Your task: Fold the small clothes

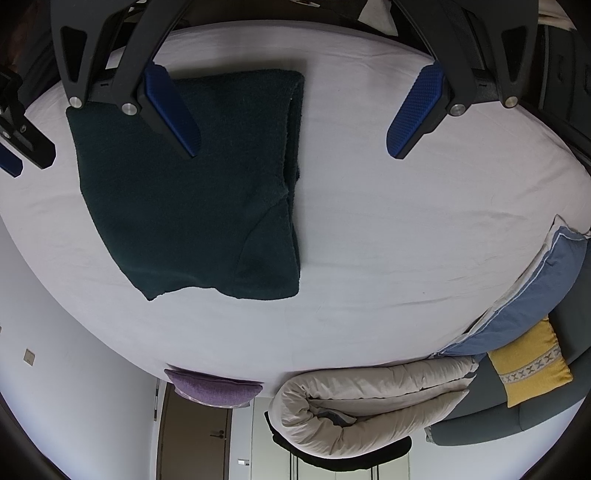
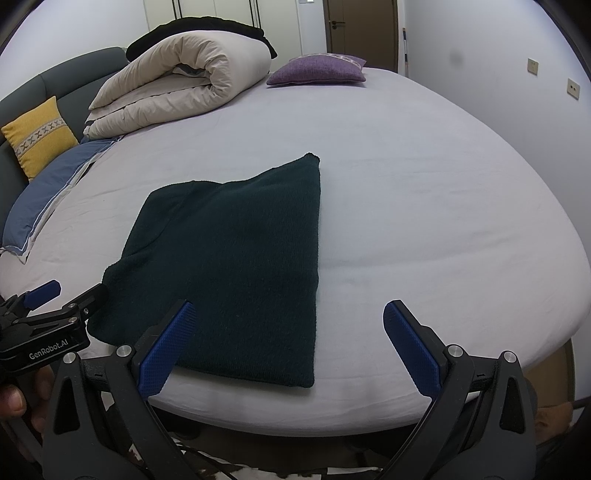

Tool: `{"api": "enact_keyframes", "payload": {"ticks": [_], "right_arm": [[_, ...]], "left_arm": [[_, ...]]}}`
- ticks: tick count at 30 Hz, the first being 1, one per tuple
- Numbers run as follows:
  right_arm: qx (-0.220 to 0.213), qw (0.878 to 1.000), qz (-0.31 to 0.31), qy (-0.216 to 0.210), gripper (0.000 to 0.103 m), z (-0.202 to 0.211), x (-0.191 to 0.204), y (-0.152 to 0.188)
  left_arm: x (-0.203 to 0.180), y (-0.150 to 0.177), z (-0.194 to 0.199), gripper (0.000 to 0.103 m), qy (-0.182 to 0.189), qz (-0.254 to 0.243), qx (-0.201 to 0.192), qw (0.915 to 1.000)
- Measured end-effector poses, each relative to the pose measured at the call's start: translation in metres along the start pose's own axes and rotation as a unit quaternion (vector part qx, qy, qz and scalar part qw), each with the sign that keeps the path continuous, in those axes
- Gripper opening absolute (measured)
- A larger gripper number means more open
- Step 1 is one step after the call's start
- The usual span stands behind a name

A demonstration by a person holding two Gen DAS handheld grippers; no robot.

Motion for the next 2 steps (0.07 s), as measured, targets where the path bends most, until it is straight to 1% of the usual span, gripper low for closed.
{"api": "enact_keyframes", "payload": {"ticks": [2], "right_arm": [[0.000,1.000,-0.001,-0.001,0.103,-0.0004,-0.0008,-0.0001]], "left_arm": [[0.0007,0.0004,-0.0003,0.103,0.001,0.002,0.000,1.0000]]}}
Point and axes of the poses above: each gripper's, at about its wrist camera, not at the fingertips, and z roughly against the way its jaws point, x to its left, y to its underside, the point moved 7 cm from there along -z, roughly the way its jaws point, and after that the axes turned 15 degrees about -x, right-handed, at the moved point
